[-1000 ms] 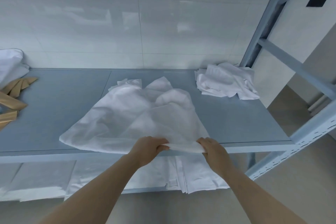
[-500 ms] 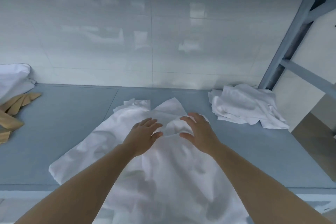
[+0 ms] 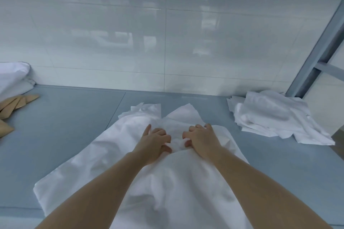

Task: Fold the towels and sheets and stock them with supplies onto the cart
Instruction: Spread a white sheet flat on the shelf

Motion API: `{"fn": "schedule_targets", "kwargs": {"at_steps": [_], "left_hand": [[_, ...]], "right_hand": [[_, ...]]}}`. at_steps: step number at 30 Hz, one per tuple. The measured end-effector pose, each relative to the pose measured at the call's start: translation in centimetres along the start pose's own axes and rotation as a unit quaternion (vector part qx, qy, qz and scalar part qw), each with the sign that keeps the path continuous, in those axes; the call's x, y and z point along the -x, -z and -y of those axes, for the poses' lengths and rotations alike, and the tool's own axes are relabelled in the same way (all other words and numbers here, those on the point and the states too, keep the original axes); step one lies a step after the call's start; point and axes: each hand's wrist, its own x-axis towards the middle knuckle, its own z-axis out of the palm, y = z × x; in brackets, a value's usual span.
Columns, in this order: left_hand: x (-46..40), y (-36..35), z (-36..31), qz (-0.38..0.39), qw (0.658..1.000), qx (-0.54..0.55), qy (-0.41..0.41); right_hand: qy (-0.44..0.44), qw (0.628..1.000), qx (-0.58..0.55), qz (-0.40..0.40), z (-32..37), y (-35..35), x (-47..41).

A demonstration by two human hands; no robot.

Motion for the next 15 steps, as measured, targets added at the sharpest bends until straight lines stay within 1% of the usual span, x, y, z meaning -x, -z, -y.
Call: {"fn": "schedule_targets", "kwargs": {"at_steps": [6, 11, 15], "left_hand": [[2.4, 2.5, -0.4, -0.037, 0.998, -0.045, 0.021], [5.9, 5.4, -0.5, -0.068, 0.994, -0.071, 0.057], [8.3, 7.0, -0.7, -0.113, 0.987, -0.087, 0.08]], "right_hand": [[-0.061, 0.996, -0.024, -0.063, -0.6, 1.1, 3.2], [-0.092, 0.991, -0.011, -0.101, 0.0, 2.8, 5.8], [-0.126, 0.984, -0.016, -0.124, 0.3, 4.0, 7.1]]}}
